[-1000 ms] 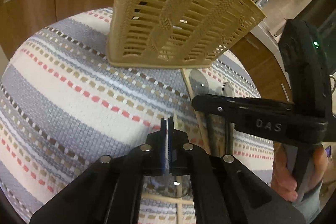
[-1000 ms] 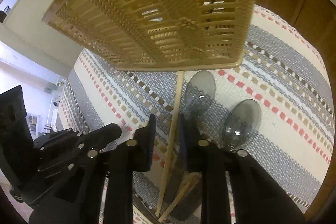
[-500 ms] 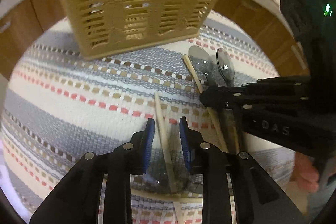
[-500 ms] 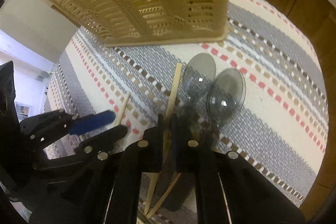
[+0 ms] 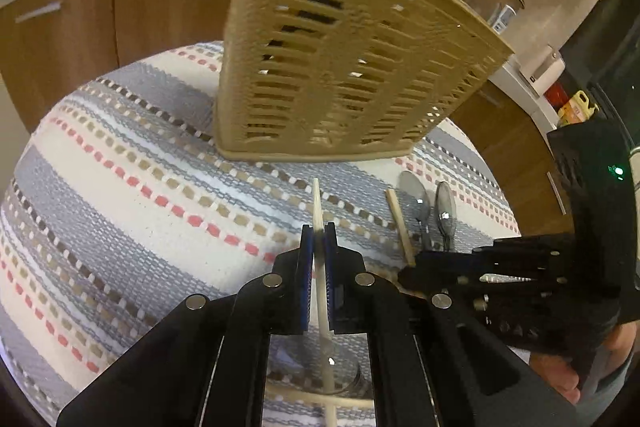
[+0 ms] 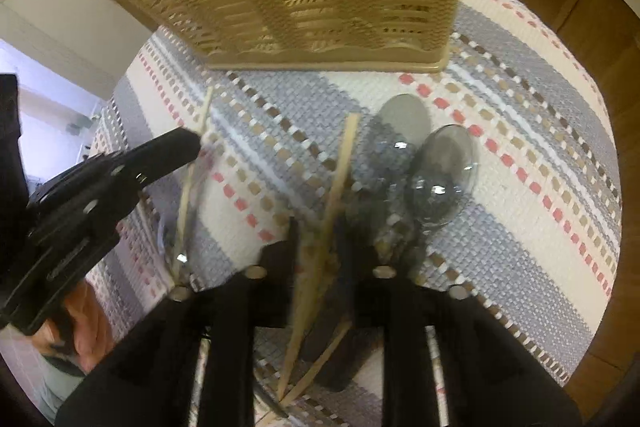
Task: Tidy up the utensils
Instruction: 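Grasp a wooden chopstick with the left tool while the right tool grasps another chopstick, then carry the chopstick to the basket with the left tool while the right tool does likewise, both releasing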
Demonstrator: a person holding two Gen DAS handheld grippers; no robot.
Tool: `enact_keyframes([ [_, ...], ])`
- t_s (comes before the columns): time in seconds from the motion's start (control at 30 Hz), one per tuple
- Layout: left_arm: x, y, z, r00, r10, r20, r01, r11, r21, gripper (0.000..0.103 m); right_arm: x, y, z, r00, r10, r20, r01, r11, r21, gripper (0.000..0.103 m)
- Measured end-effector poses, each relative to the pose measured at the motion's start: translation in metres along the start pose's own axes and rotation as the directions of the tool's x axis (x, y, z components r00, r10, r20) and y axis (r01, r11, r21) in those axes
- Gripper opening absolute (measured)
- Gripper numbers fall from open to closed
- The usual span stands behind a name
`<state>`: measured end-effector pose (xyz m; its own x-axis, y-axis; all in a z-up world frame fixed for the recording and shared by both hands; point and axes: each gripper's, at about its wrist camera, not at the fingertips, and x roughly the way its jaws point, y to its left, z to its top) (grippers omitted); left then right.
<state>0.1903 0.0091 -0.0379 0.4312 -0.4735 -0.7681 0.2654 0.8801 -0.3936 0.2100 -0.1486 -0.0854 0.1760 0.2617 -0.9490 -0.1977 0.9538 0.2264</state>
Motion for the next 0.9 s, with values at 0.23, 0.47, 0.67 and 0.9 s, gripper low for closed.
enact_keyframes([
  [0.23,0.017,0.01,-0.009,0.996,-0.027,-0.09,0.025,0.999,-0.021,0.009,0.007,0.028,-0.005,0.988,-0.146,0.042,0.15,0.984,-0.092,0.015],
  [0.47,0.039,-0.03,-0.017,0.982,0.177,-0.068,-0.165,0.975,0.149,0.007,0.007,0.019,-0.009,0.99,-0.104,0.092,0.11,0.992,-0.06,0.006],
  [0.67,0.041,-0.046,-0.024,0.981,0.196,0.01,-0.195,0.964,0.18,0.002,-0.004,0.004,-0.012,0.988,-0.002,0.157,0.006,1.0,-0.026,0.004],
  [0.9,-0.022,-0.042,-0.015,0.965,0.053,0.257,-0.084,0.99,0.11,0.0,-0.046,-0.002,-0.027,0.947,0.101,0.305,-0.086,0.994,-0.063,0.004],
])
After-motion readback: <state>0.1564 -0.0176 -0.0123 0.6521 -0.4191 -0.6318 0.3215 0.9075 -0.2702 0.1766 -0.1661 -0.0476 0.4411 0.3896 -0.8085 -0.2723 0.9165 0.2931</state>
